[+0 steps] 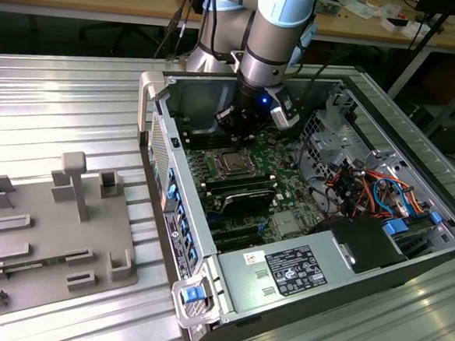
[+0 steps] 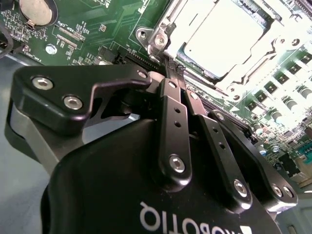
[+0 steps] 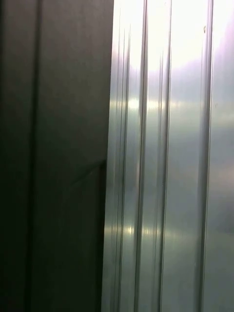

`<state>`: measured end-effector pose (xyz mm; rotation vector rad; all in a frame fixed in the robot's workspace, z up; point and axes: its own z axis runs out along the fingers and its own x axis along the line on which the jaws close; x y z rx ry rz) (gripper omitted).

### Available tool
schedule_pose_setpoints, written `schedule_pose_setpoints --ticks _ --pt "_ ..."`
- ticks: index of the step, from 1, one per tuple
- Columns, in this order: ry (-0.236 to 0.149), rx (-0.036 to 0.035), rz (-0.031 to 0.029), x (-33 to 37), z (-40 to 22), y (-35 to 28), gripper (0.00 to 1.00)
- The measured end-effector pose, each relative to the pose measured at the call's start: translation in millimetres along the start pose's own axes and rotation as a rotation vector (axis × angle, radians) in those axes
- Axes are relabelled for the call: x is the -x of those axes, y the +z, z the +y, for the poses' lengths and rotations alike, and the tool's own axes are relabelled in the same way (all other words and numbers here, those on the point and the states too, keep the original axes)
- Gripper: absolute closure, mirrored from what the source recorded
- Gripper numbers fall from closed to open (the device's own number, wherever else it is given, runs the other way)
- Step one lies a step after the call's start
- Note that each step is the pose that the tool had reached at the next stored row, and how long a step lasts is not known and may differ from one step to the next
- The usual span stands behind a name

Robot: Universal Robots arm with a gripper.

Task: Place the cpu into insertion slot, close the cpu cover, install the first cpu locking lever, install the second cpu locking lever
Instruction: 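Install the first cpu locking lever, then install the second cpu locking lever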

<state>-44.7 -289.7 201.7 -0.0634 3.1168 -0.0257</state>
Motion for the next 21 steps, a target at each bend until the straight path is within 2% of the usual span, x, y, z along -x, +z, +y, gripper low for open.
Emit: schedule_pose_setpoints --ticks 8,21 --pt "0.0 0.0002 -0.0004 0.3 1.2 -9.5 0.89" --pt "0.0 0.0001 -0.0014 0.2 -1.2 -10.2 0.89"
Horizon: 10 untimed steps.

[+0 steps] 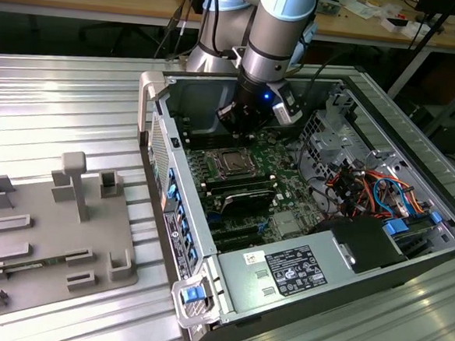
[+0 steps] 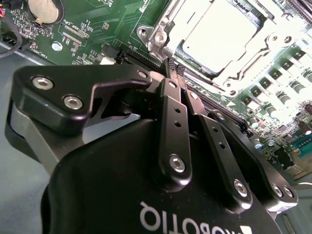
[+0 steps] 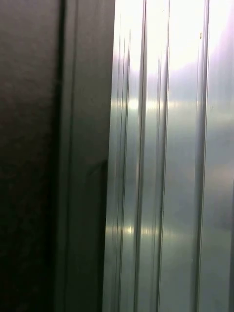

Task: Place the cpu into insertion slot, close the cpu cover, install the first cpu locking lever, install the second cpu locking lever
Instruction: 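Install the second cpu locking lever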

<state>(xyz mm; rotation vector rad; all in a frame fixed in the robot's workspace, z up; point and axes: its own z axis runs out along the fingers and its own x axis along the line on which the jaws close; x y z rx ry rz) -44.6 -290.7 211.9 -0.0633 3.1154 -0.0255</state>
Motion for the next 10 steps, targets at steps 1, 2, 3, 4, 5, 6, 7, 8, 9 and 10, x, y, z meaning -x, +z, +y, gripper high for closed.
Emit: schedule_pose_setpoints --ticks 1,2,3,4,5,6,7,8,9,10 --pt "0.0 0.0001 0.0 0.0 -0.2 0.0 0.89" --pt "0.0 0.0 0.0 0.0 -0.2 0.0 0.89" --pt "0.0 0.0 0.0 0.0 -0.2 0.0 0.89" --pt "0.0 0.0 0.0 0.0 -0.3 0.0 0.89" --pt "0.0 0.0 0.0 0.0 -0.3 0.0 0.89" --pt "0.0 0.0 0.0 0.0 -0.3 0.0 0.89" --pt "0.0 0.0 0.0 0.0 -0.8 0.0 0.89" --pt "0.0 0.0 0.0001 0.0 -1.2 0.0 0.89" --pt "0.0 0.0 0.0 -0.1 -1.8 0.0 0.89" --pt "0.0 0.0 0.0001 -0.1 -2.5 0.0 0.89"
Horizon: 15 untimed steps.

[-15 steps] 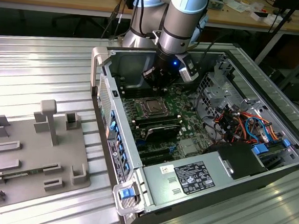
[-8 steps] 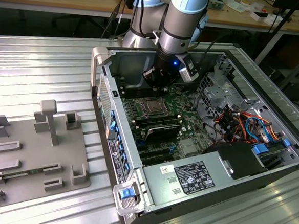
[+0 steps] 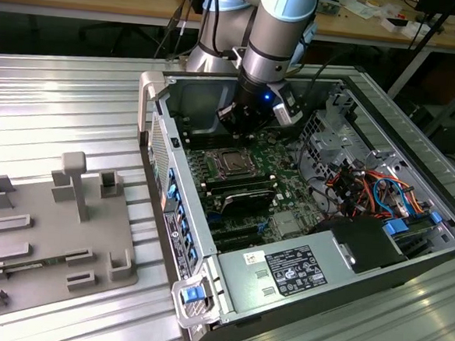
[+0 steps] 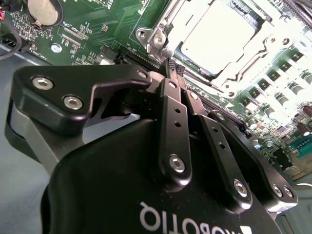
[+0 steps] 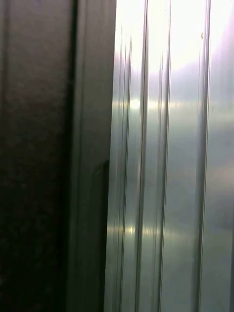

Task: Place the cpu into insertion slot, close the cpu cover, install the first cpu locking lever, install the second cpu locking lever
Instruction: 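Install the second cpu locking lever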

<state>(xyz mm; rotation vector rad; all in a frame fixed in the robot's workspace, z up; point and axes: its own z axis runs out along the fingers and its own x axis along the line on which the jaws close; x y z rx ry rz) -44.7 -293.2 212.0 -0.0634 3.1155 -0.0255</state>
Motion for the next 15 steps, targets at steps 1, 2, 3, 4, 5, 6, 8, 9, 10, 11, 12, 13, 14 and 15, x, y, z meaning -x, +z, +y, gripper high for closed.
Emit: schedule_pose_setpoints --ticks 1,2,3,4,5,6,8,9,10,11,12,13,14,15 --pt "0.0 0.0 0.0 0.0 -0.7 0.0 0.89" --pt "0.0 0.0 -0.0001 0.0 -1.4 0.0 0.89" --pt "0.0 0.0002 -0.0002 -0.1 -1.9 0.1 0.89" --pt "0.0 0.0001 -0.0001 0.4 -2.0 0.1 0.89" --pt "0.0 0.0 0.0 1.2 -2.1 0.1 0.89" --pt "0.0 -0.0001 0.0 2.5 -2.2 0.1 0.89" --pt "0.0 -0.0001 0.0 4.2 -2.3 0.1 0.89" --pt "0.0 -0.0003 -0.0001 4.2 -2.3 0.0 0.89" --pt "0.0 -0.001 -0.0001 4.3 -2.3 -0.2 0.89" --pt "0.0 -0.0016 0.0001 4.3 -2.7 -0.5 0.89" --pt "0.0 -0.0016 0.0 4.2 -3.6 -1.2 0.89" --pt "0.0 -0.0016 0.0 4.2 -5.1 -1.8 0.89" --pt "0.0 -0.0016 0.0 4.2 -5.9 -1.9 0.89" --pt "0.0 -0.0017 0.0 4.1 -7.1 -1.9 0.89"
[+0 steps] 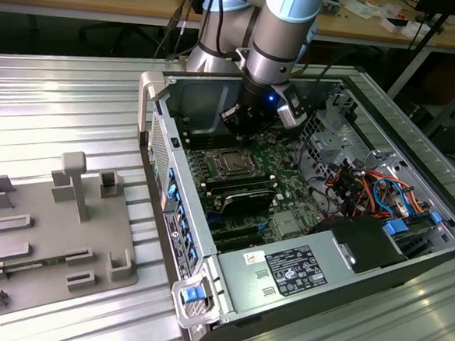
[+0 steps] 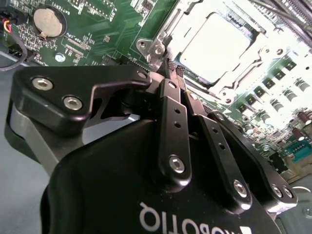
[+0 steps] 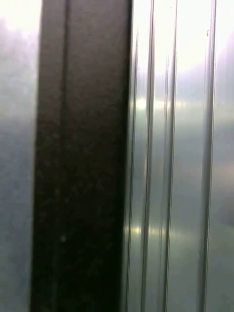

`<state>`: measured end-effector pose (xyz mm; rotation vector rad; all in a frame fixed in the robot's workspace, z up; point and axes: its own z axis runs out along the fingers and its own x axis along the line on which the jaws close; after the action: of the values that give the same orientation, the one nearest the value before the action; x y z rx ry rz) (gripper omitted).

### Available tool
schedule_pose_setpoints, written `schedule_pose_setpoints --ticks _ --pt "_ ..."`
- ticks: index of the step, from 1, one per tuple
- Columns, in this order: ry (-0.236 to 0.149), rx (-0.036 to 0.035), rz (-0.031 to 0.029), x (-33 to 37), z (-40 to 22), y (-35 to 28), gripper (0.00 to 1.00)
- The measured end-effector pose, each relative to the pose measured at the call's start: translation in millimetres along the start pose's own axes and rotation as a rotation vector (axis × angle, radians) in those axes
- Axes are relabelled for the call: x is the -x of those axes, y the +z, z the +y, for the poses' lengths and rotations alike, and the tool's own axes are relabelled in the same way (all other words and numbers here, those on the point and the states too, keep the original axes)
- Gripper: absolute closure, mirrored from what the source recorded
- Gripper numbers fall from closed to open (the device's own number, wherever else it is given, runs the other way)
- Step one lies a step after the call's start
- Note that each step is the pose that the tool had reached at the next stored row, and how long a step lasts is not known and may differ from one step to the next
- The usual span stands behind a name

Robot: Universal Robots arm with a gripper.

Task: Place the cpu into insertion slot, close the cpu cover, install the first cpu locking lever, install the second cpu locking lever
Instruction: 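Install the second cpu locking lever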

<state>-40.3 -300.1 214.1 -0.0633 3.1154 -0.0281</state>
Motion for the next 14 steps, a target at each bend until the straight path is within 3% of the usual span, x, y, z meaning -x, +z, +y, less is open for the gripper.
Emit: schedule_pose_setpoints --ticks 10,14 --pt "0.0 0.0 -0.0001 -0.5 -12.9 0.2 0.89" --pt "0.0 -0.0002 -0.0001 0.2 -14.4 0.3 0.89"
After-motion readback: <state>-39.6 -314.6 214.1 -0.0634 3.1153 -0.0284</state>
